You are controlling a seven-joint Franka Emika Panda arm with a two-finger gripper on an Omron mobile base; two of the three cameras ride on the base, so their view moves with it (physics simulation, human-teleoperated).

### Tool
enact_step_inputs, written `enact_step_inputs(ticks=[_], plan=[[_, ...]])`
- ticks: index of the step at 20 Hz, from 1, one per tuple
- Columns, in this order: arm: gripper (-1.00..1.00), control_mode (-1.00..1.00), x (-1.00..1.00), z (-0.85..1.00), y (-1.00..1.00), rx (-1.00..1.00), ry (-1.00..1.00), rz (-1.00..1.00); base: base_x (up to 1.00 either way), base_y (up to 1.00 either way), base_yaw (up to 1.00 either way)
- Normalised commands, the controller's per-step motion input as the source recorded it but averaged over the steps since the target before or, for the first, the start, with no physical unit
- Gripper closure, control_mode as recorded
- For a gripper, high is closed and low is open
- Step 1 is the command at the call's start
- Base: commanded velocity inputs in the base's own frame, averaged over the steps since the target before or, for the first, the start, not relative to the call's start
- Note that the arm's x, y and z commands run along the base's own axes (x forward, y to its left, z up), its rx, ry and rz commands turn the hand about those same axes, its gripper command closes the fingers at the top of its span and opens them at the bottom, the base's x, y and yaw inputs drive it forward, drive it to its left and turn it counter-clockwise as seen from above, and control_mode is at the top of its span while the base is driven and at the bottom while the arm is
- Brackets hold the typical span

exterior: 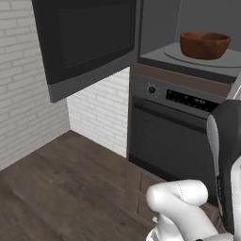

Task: Pick the eggplant from the sink and place it in the bowl. Then pick the bowl and place it in the microwave. Then close the microwave door and press the start button.

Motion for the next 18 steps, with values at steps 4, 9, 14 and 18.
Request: enact_step_inputs(ticks=[4, 9, 14, 18], plan=[[-1.00, -1.00, -1.00, -0.43, 0.53, -0.05, -0.12, 0.03, 0.00, 0.00, 0.00], [-1.00, -1.00, -0.73, -0.79, 0.89, -0.13, -0.22, 0.06, 0.00, 0.00, 0.00], [-1.00, -1.00, -0.02, -0.67, 1.00, -0.16, -0.28, 0.00, 0.00, 0.00, 0.00], [-1.00, -1.00, 0.39, -0.09, 1.00, -0.10, -0.14, -0.03, 0.00, 0.00, 0.00]])
